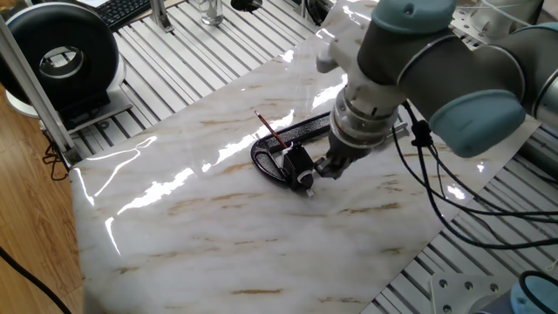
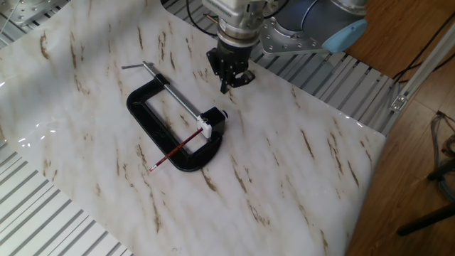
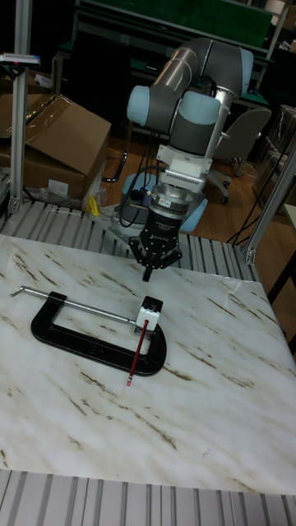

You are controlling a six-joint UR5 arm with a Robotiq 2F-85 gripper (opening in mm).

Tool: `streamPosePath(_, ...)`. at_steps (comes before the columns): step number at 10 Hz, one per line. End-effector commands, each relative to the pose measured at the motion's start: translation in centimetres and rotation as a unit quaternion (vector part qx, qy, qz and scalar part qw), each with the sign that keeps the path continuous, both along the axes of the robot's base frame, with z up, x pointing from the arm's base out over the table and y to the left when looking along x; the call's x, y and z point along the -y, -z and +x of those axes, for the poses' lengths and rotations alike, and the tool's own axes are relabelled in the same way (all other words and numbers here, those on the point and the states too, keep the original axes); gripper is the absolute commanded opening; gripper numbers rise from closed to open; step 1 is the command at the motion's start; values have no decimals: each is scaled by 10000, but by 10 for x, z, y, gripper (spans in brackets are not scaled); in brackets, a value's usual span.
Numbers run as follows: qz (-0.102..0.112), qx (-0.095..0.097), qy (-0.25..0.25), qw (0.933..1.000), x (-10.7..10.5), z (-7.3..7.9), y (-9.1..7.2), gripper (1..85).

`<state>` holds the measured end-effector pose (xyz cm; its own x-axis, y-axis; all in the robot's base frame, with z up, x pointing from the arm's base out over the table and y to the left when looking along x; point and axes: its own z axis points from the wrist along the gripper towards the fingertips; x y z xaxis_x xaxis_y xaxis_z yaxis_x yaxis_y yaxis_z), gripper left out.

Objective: Sharpen the pencil with a pencil sharpener

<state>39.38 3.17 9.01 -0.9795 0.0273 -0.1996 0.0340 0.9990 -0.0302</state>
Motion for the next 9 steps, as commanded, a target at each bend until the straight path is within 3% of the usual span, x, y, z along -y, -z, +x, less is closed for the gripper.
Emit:
streamPosePath(1, -90, 88, -172, 9998, 6, 3, -11, 77)
streamPosePath(3, -175, -245, -62, 9995, 18, -16, -50, 77)
streamPosePath(4, -159, -339, 34, 9993, 18, -19, -59, 67)
streamPosePath(5, -141, -324, 139, 9993, 19, -16, -65, 43)
streamPosePath(7, -25, -492, 320, 9983, 23, -22, -71, 33)
streamPosePath(8, 55, -483, 392, 9980, 21, -22, -69, 33)
streamPosePath(9, 93, -298, 427, 9986, 20, -11, -66, 33)
